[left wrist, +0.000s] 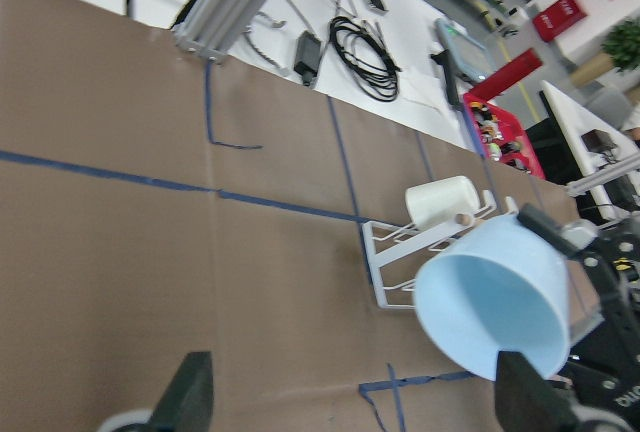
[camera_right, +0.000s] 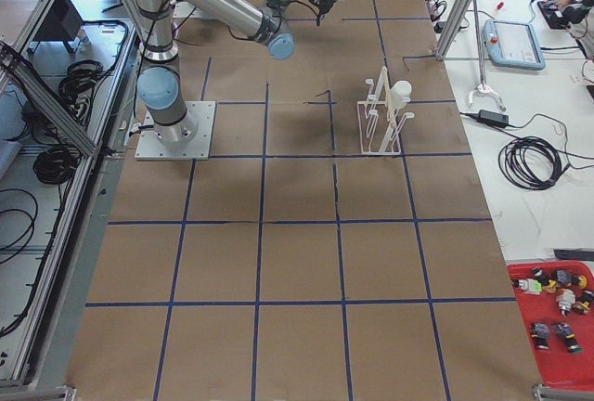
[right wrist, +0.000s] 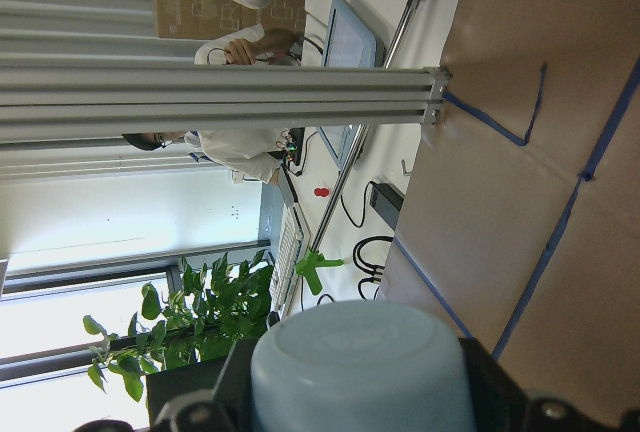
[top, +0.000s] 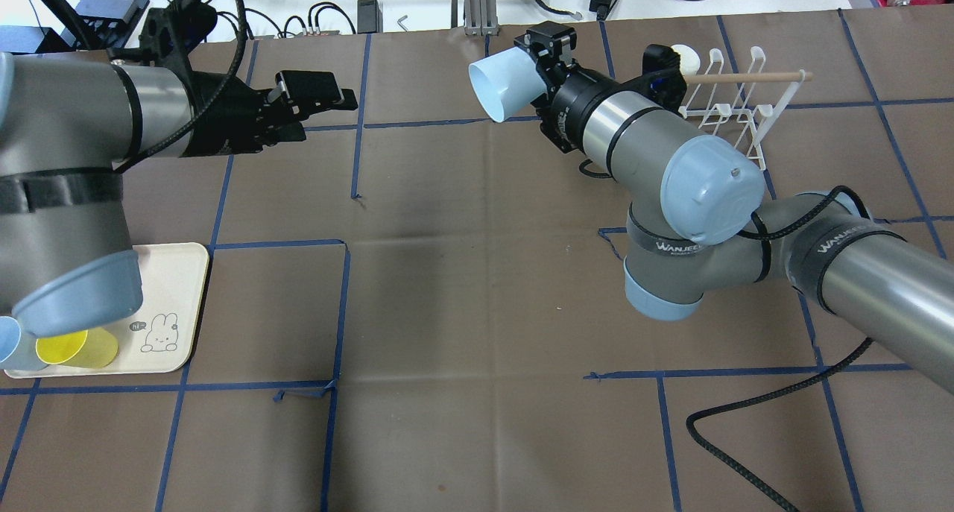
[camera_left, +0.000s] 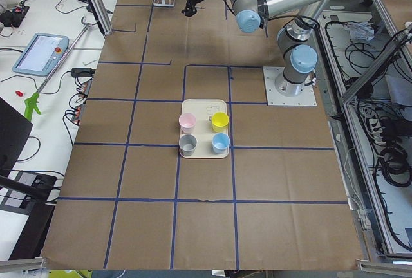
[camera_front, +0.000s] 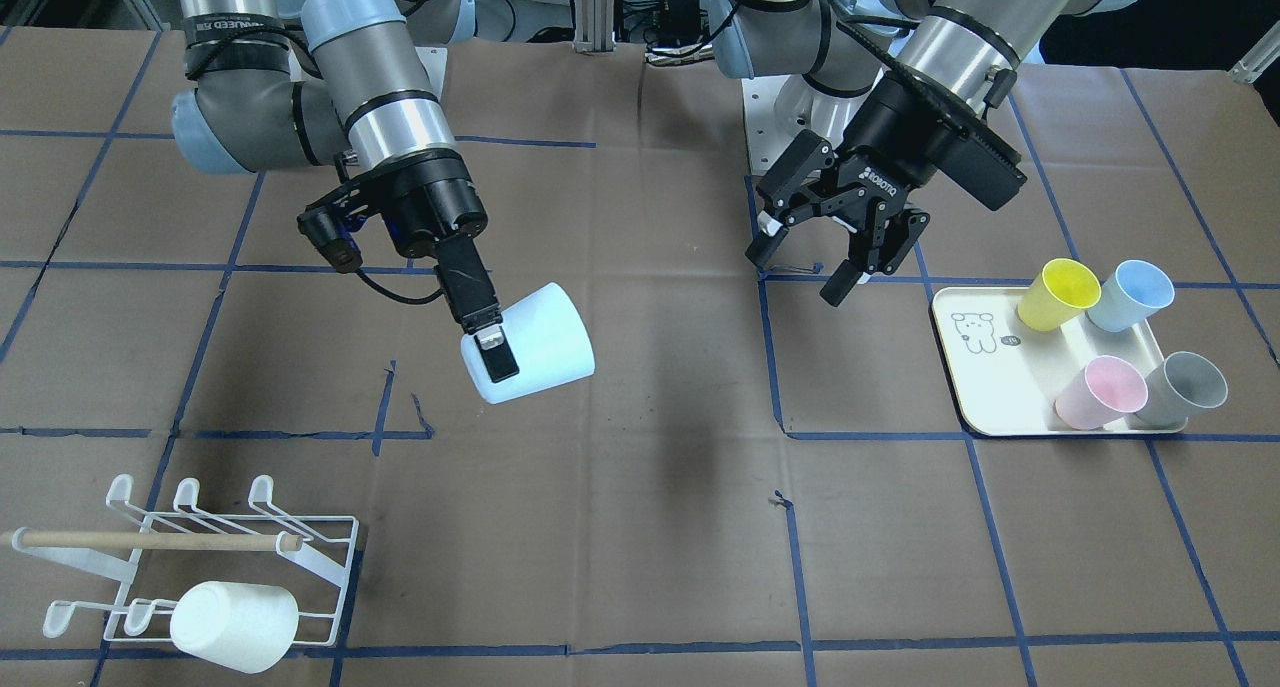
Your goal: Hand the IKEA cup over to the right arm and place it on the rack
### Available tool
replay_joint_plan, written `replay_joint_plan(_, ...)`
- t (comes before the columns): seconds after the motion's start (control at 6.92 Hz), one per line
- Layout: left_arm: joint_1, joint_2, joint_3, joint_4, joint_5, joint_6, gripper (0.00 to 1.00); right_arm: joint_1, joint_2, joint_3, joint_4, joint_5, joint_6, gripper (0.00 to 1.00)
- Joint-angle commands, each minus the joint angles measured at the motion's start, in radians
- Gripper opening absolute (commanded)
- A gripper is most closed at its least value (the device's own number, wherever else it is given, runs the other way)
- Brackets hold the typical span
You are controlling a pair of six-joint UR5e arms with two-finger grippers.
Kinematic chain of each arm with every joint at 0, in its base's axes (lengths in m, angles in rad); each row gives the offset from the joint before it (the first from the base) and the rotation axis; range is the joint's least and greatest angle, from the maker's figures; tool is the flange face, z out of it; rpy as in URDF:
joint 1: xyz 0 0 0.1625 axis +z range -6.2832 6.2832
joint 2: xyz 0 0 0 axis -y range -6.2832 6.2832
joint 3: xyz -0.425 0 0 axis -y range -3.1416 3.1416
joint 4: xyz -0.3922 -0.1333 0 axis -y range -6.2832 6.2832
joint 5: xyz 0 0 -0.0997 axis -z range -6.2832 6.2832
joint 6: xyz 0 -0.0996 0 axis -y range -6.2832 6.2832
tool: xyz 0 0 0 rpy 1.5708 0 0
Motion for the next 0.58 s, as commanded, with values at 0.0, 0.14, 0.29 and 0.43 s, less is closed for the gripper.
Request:
replay_joint_plan(0.0, -0.019, -0.109, 0.249, -0.362, 0.214, -0.006, 0.99, -0.118, 0.005, -0.006, 0.002, -0.040, -0.301, 0.09)
replay_joint_plan(0.14, -0.048, -0.174, 0.381, -0.546, 0.342, 0.007, 0.99, -0.217, 0.019, -0.024, 0.004, -0.043, -0.587, 0.09)
replay_joint_plan(0.29, -0.093, -0.220, 0.478, -0.708, 0.491, 0.013, 0.99, -0.291, 0.039, -0.047, 0.005, -0.043, -0.767, 0.09)
replay_joint_plan(0.43, -0.131, -0.219, 0.514, -0.800, 0.567, 0.024, 0.99, -0.327, 0.059, -0.081, 0.004, -0.044, -0.942, 0.09)
